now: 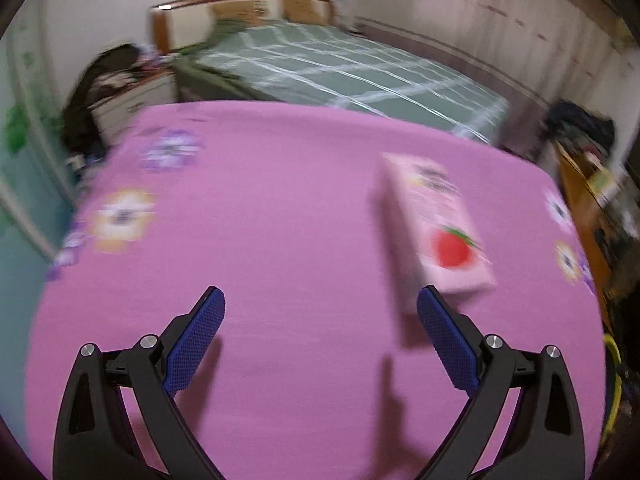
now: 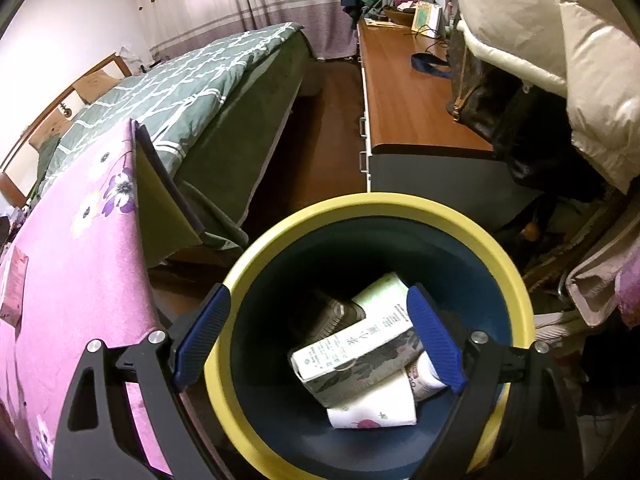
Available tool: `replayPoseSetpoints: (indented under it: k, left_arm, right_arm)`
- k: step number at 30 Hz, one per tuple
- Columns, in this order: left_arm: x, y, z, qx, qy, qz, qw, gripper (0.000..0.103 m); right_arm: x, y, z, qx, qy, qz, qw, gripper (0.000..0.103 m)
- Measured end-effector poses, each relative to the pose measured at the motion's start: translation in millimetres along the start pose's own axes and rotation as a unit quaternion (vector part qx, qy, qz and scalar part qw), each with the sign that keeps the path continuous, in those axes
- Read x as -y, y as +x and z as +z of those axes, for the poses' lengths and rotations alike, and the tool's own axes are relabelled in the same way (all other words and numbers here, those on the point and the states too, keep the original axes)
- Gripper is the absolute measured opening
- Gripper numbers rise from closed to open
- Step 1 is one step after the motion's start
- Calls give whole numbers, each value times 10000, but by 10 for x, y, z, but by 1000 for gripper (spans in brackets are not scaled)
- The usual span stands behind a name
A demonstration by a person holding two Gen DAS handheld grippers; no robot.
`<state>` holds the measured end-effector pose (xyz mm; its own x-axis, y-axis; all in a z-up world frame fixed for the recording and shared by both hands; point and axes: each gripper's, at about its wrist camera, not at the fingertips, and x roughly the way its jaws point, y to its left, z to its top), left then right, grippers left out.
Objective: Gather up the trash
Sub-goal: 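Grasp the pink strawberry milk carton with the left gripper and lift it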
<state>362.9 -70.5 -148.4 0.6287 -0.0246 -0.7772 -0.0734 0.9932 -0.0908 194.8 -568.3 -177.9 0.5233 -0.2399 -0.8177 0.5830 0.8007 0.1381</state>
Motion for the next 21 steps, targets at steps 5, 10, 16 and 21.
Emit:
replayPoseSetpoints:
  k: [5, 10, 16, 21]
  left_arm:
    - [-199, -148, 193, 57, -261, -387, 9989, 95]
    - [317, -22, 321, -190, 70, -900, 9957, 98]
    - [832, 333, 260, -459, 331, -640, 9963, 98]
    - [908, 531, 317, -590, 290, -265, 9975, 88]
  right_arm:
    - [-133, 7, 18, 13, -108, 85, 9999, 85]
    - [-166, -15, 23, 19, -144, 49, 9999, 85]
    - [-81, -27, 21, 4, -97, -27, 9999, 85]
    - [14, -16, 40, 7, -10, -27, 10000, 85]
